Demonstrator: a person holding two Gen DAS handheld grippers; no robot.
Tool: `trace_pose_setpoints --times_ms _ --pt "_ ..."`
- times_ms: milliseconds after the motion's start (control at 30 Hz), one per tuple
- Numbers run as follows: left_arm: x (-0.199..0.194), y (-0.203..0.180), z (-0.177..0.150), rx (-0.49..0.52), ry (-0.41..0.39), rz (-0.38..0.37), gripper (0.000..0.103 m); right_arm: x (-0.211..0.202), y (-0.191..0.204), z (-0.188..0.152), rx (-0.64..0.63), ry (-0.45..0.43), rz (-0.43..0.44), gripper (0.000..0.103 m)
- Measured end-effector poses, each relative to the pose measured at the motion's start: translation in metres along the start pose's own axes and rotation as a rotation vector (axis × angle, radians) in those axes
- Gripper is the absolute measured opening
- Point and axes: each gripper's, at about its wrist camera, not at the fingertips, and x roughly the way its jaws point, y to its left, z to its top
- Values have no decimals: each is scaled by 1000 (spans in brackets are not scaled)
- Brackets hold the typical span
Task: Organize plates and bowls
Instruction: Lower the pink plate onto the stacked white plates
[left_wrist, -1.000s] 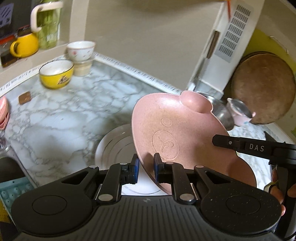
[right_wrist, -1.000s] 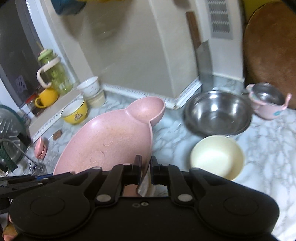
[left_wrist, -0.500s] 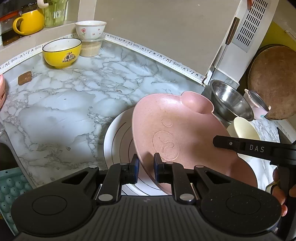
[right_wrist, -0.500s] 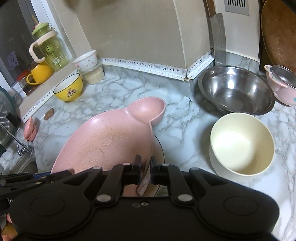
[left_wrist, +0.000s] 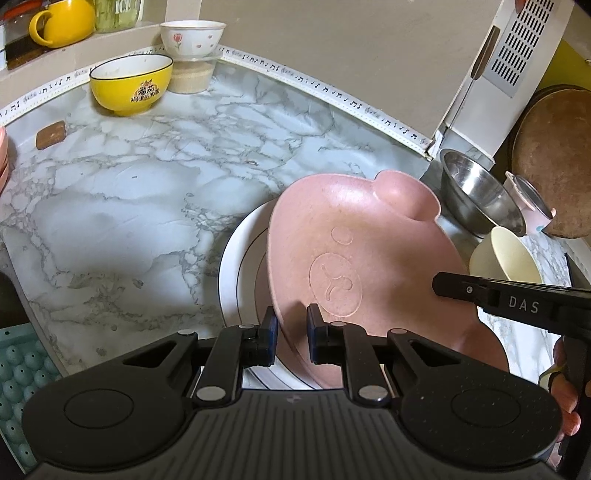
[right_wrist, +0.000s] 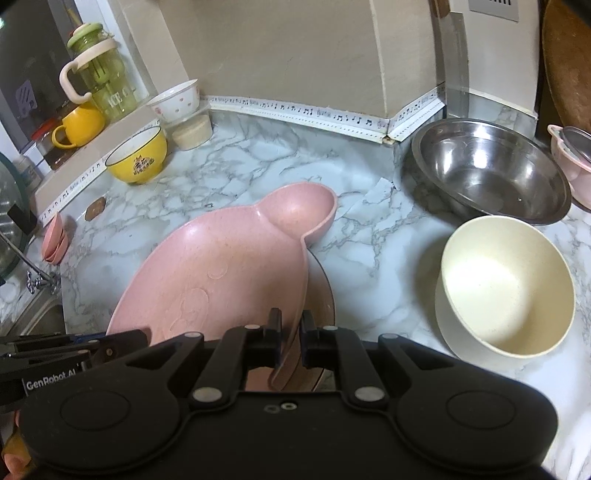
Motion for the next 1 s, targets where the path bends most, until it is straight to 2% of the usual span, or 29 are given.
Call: trace_pose_setpoints --times_ms 233,500,1000 --pt "4 0 0 9 5 -11 15 4 -1 1 -14 5 -6 12" --pt "7 -5 -5 24 45 -38 15 3 -1 2 -42 38 -36 12" --pt "5 -4 -7 28 35 -21 16 -3 -2 -3 -86 62 -14 12"
